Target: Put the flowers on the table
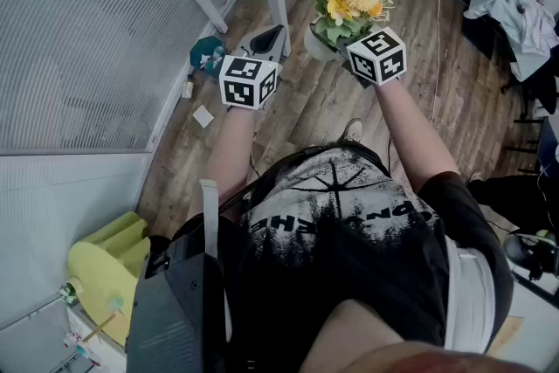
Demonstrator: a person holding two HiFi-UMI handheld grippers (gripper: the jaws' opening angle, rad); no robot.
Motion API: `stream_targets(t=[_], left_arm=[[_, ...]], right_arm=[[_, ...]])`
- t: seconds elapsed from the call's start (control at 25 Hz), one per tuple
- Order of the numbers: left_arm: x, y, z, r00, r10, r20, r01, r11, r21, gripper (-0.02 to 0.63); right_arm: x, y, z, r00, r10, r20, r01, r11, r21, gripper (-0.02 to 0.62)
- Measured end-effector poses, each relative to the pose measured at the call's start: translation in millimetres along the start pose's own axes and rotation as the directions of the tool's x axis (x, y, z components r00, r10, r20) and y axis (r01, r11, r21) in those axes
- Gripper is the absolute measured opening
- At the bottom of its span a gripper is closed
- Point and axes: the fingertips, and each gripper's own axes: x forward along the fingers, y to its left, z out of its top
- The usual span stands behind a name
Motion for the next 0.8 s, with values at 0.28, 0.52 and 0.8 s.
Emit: stream_targets(t=[0.28,0.52,0.8], left_arm=[[0.1,-1.6,1.2,1.0,0.004,-0.003,-0.004,1.0,0.002,0.012],[2.1,0.4,3.0,1.0,0.005,-0.003,-0.005,1.0,-0.001,0.011],[1.4,4.7,3.1,1.0,0.014,-0.006,-0.014,1.0,-0.003,0.012]], right_arm=[[-1.4,1.0,0.8,1.0,0.001,-0.001,-0.001,1.0,-0.005,0.27],[0.0,0.4,0.6,1.0,-0.004,0.002,0.004,1.0,-0.002,0.27],[3.3,0.8,2.5,1.0,0.008,0.012,-0.008,1.0,0.014,0.272]])
